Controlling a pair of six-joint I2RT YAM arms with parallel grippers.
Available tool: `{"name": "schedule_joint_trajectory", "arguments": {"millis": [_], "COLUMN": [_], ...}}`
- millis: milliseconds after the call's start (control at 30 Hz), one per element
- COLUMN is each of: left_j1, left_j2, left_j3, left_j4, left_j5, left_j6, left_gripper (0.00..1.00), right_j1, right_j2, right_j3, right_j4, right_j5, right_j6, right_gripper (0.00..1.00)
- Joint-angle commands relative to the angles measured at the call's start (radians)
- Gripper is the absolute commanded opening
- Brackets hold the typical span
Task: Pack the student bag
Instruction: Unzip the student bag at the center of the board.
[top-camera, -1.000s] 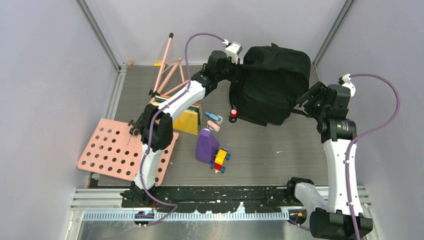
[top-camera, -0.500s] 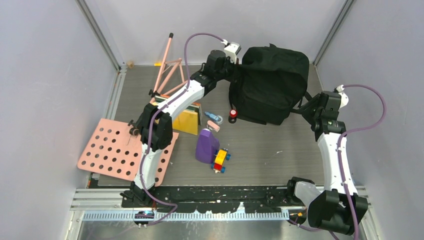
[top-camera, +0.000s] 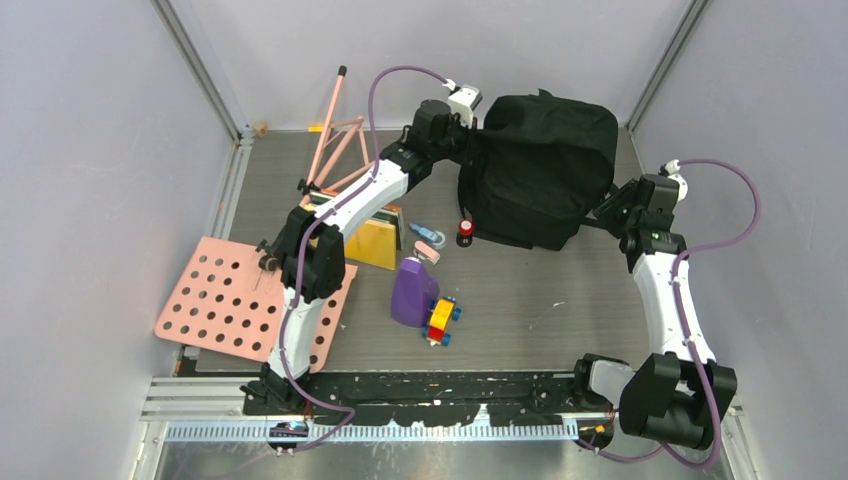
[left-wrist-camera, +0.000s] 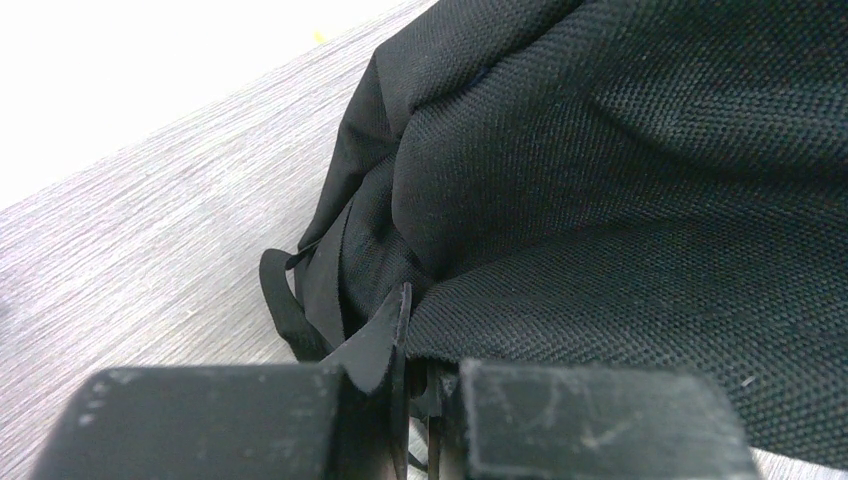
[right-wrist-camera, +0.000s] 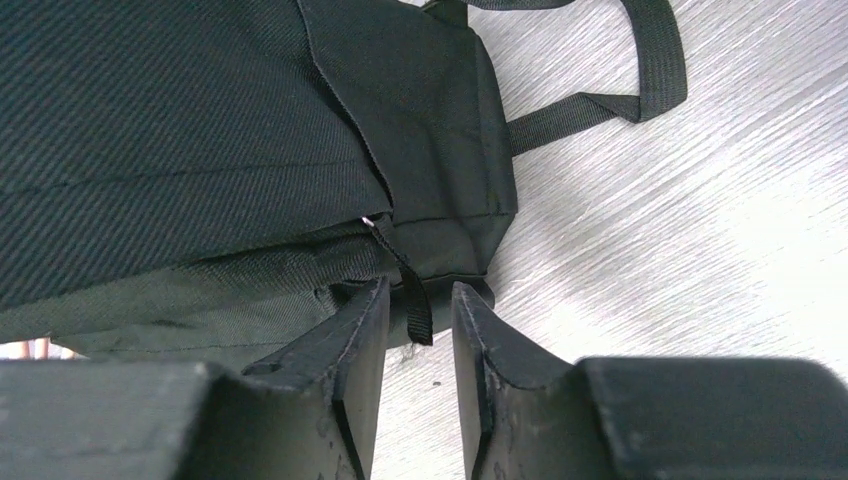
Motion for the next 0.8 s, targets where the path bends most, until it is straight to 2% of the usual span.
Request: {"name": "schedule_joint_trajectory", "arguments": {"millis": [0, 33, 200, 267, 467, 767], "left_j1": [0.018, 0.018, 0.018, 0.018, 0.018, 0.016], "left_j2": [0.001, 0.001, -0.008, -0.016, -0.033, -0.027], "left_j3": [0.039, 0.039, 0.034, 0.022, 0.02, 0.047], "left_j4": [-0.032, -0.035, -0.058, -0.057, -0.073, -0.102], "left_j5": [-0.003, -0.001, 0.007, 0.016, 0.059, 0.073], "left_j6": [0.009, 0.008, 0.013, 0.026, 0.037, 0.054], "left_gripper": [0.01, 0.0, 0.0, 0.0, 0.0, 0.0], "right_j1": [-0.004, -0.004, -0.003, -0.003, -0.003, 0.003], "right_j2": [0.028, 0.034, 0.052, 0.049, 0.038, 0.031], "right_j3": [0.002, 0.002, 0.015, 0.025, 0.089, 0.226], "right_j4": [0.065, 0.067, 0.05, 0.034, -0.017, -0.102], "right_j5": [-0.019, -0.018, 0.001, 0.047, 0.127, 0.135], "right_j6": [-0.023, -0.024, -0.033, -0.044, -0.079, -0.141], "right_gripper": [0.32, 0.31, 0.04, 0.01, 0.0, 0.0]}}
